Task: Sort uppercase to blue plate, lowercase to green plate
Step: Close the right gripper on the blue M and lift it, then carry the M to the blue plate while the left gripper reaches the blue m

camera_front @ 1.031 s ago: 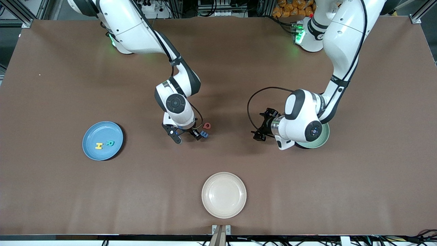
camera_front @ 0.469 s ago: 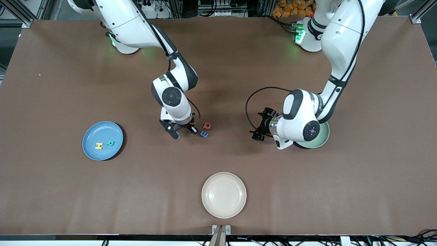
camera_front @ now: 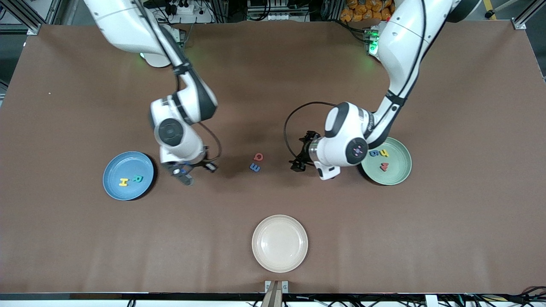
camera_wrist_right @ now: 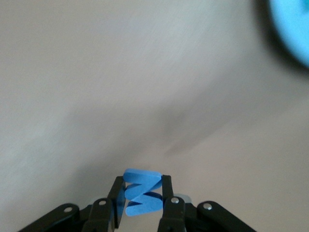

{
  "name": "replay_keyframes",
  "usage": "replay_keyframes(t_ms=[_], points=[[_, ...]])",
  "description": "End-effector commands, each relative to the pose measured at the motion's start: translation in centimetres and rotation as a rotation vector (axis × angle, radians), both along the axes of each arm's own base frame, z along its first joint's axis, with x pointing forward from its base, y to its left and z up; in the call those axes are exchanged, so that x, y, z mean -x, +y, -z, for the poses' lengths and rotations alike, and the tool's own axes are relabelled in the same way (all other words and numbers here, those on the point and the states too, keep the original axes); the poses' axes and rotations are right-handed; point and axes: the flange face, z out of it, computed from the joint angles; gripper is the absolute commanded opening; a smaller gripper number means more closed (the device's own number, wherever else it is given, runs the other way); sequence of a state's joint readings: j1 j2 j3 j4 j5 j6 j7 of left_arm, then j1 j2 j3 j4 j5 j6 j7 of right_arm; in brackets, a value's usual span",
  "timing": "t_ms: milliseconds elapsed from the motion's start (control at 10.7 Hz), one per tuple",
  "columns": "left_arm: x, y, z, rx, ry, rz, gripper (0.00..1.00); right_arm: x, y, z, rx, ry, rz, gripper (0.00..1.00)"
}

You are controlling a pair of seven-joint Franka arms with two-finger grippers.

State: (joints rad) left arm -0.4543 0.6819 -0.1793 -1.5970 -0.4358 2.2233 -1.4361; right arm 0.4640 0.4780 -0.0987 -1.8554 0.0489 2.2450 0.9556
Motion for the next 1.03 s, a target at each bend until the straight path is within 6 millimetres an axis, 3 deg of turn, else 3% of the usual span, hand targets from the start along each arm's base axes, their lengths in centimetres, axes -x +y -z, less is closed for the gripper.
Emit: replay_keyframes(t_ms=[0,94,281,469,656,750,844,938], points=[[-2.9,-1.5,-4.8,-0.12,-0.262,0.087,1.0,-0.9,-6.2,0.2,0.029,0.02,-0.098,0.0],[-2.9,-2.6,-6.3,-0.148,-0.385,0.128,1.0,-1.6,-9.4,0.3,0.029,0.027,-0.134,0.0],[-1.7,-5.4,-7.2,-0.236,-0.569,0.226,1.0,-2.5,-14.6,0.5,0.016,0.046,-0.215,0.0],[0.1,-8.3,-7.4,-0.295,-0.726,0.38,1.0,-2.8,-18.2,0.5,0.026,0.058,-0.261,0.0],[1.1,-9.8,-5.6,-0.359,-0.838,0.553,1.0,-2.8,-20.8,0.7,0.03,0.071,-0.303,0.0],[1.5,-10.5,-5.5,-0.333,-0.858,0.553,1.0,-2.4,-22.2,1.0,0.023,0.084,-0.321,0.0],[1.6,-10.2,-5.1,-0.334,-0.845,0.538,1.0,-2.0,-23.9,1.4,0.015,0.098,-0.342,0.16],[1.8,-10.1,-4.6,-0.333,-0.827,0.534,1.0,-1.8,-24.6,1.5,0.008,0.103,-0.369,0.84]])
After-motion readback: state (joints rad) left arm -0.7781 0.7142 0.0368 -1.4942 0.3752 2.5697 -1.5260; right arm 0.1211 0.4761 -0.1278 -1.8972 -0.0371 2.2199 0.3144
